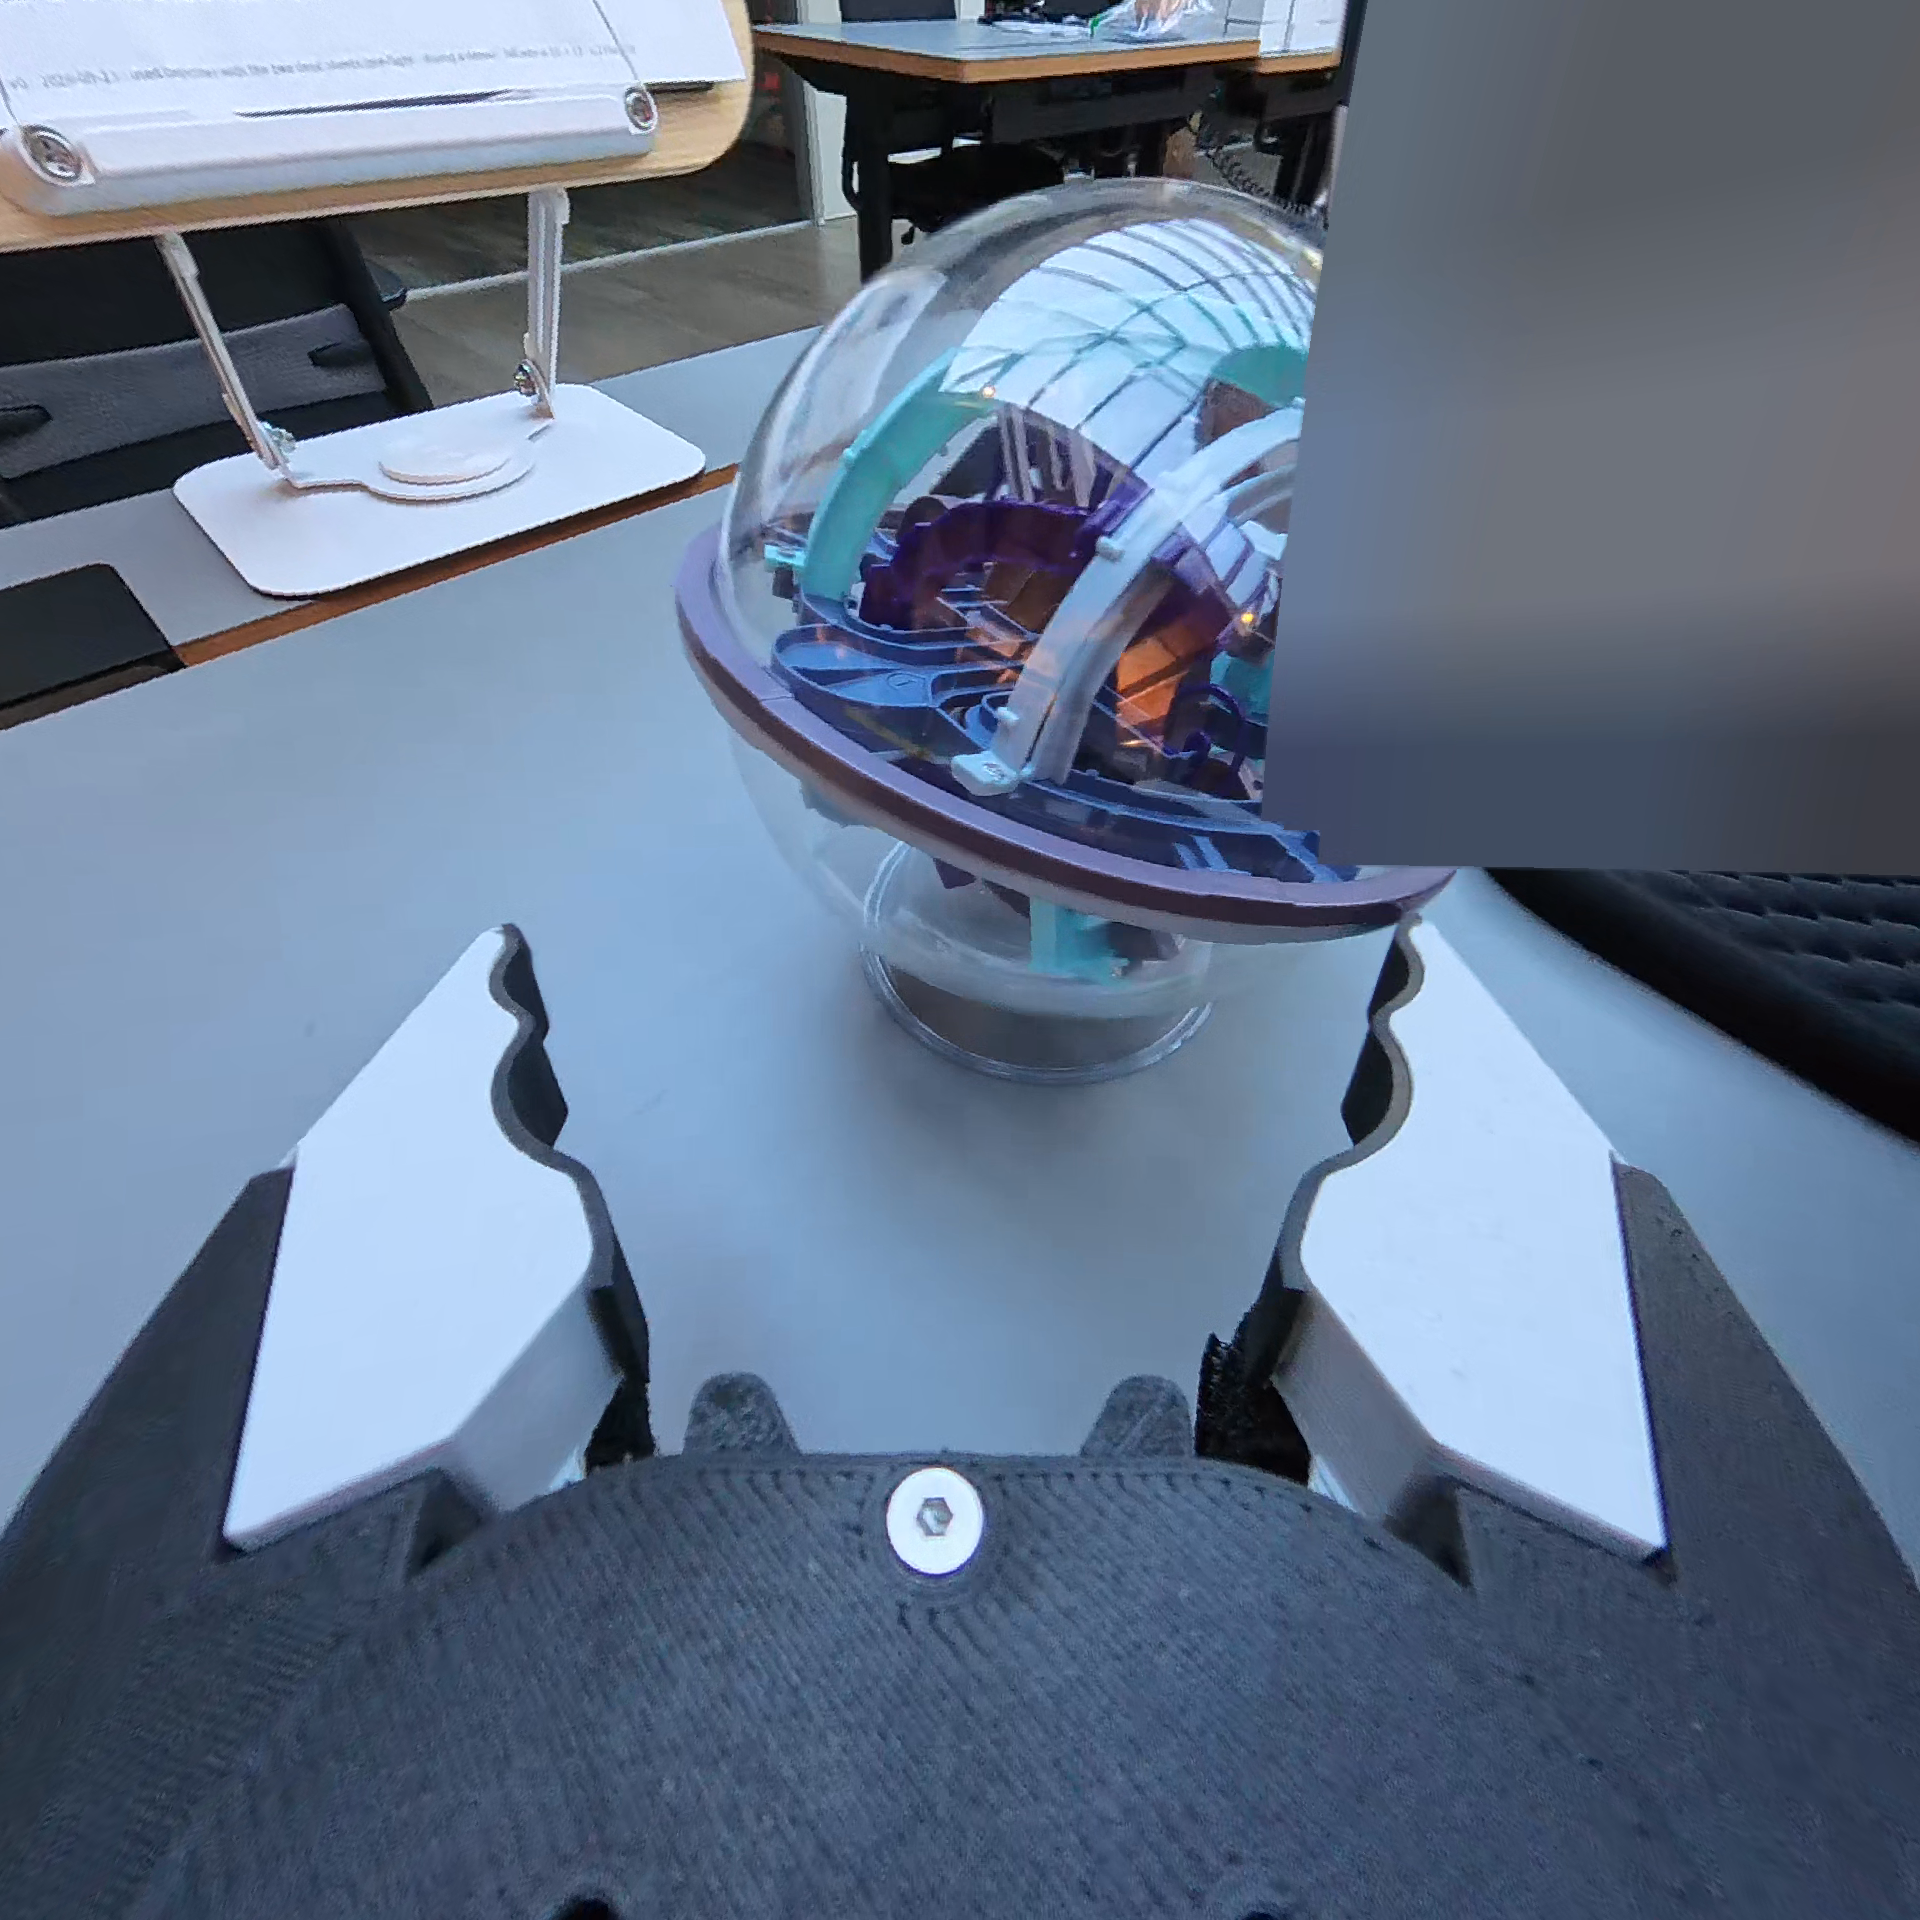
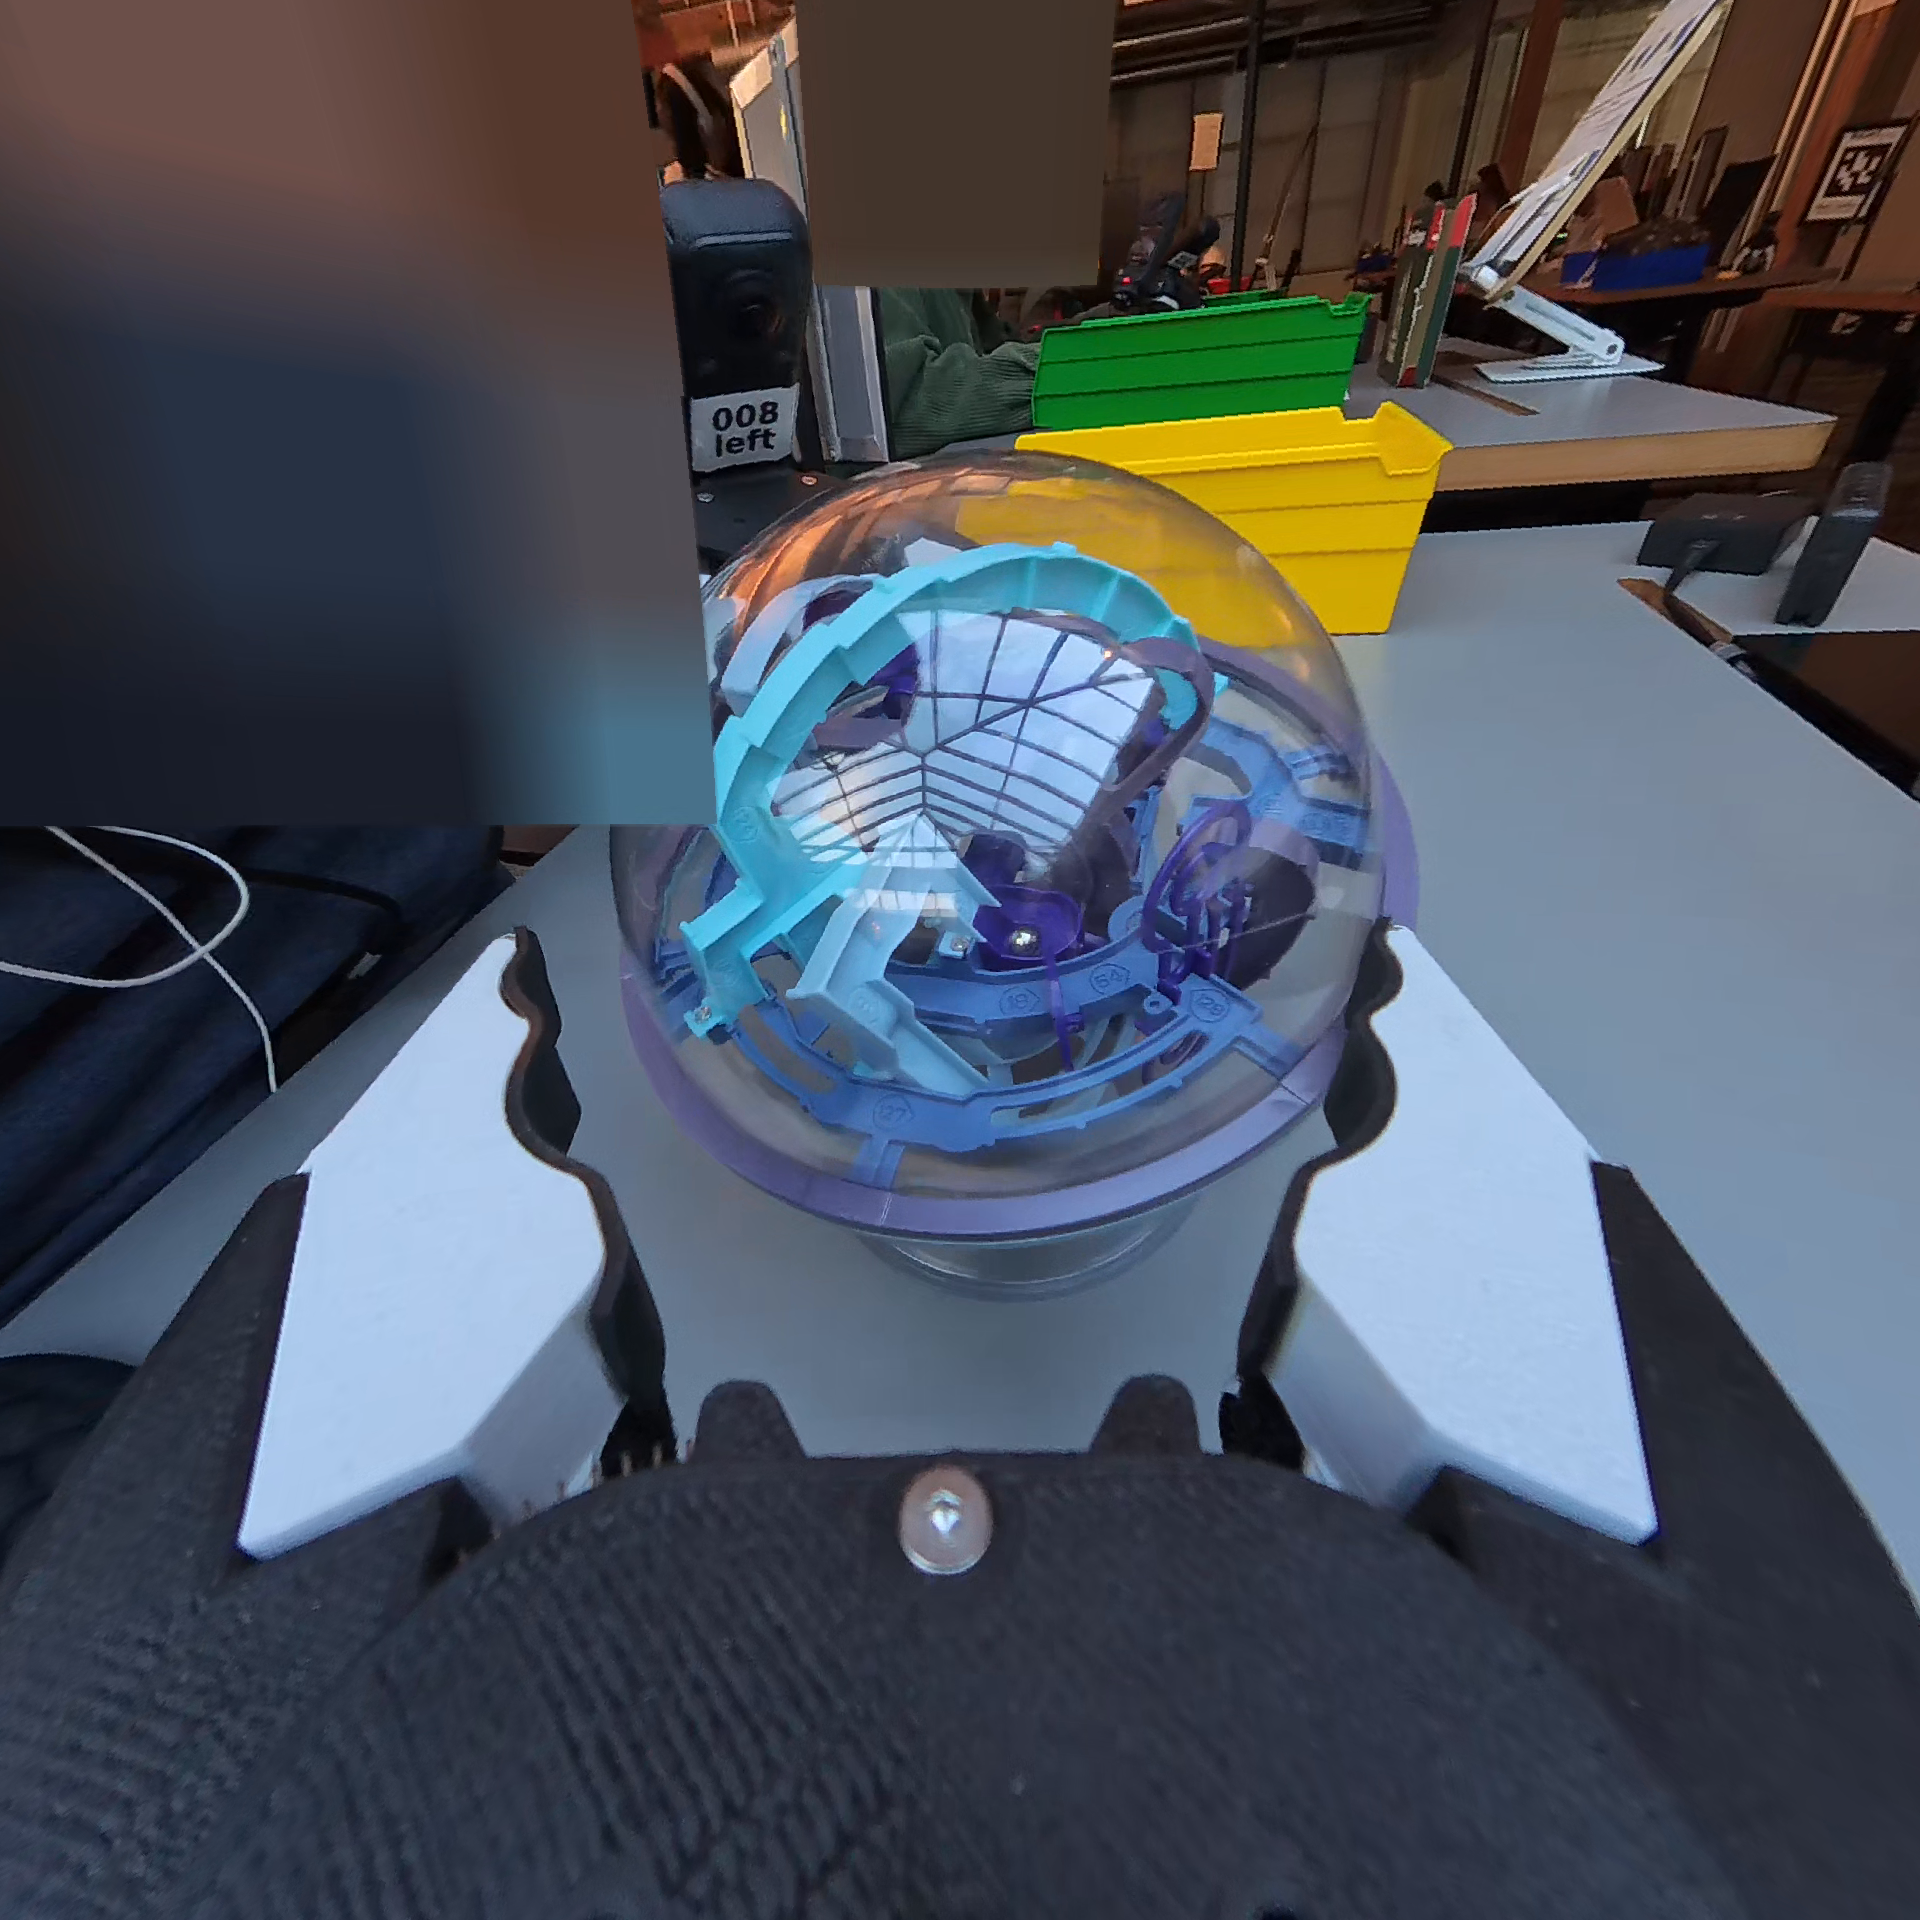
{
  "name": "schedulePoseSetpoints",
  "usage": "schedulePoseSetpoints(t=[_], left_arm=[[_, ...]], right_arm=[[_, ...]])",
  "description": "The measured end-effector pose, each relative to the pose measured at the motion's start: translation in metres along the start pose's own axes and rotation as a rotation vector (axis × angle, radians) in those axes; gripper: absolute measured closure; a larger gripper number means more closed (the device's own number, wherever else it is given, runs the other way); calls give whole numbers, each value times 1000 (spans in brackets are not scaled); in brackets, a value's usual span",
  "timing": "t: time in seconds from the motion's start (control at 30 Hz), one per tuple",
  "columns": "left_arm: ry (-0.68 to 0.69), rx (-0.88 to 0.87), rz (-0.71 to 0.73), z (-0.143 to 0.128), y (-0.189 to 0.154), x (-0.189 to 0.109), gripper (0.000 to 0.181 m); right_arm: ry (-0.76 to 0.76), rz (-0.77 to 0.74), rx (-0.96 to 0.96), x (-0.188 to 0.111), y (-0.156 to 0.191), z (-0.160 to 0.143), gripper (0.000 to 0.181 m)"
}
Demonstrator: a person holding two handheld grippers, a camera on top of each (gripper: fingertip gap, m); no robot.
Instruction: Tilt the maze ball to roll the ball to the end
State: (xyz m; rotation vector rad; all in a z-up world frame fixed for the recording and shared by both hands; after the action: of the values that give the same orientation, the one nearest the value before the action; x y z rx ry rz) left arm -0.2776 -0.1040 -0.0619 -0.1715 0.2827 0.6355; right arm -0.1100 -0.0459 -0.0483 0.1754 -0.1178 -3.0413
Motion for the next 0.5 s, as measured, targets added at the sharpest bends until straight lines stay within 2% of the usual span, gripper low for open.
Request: schedulePoseSetpoints(t=[0.33, 0.5], left_arm=[[-16, -78, 0, -4, 16, -11, 29], [-12, -56, 13, -2, 21, -14, 29]], right_arm=[[-8, -66, 23, -12, 12, -5, 32], [-6, -85, 31, -14, 15, -6, 32]])
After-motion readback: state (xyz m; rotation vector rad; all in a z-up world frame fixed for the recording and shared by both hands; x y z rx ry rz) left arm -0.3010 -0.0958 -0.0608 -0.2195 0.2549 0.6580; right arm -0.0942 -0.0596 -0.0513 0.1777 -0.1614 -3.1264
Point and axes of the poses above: each gripper's, where its closed fingertips meet, x out along the fingers, z out of its top, y = z × x across the jaws, the point moved 5 cm from there along -x, back along the fingers, and after that the axes turned 7 degrees about -z, right-handed, at the moved point
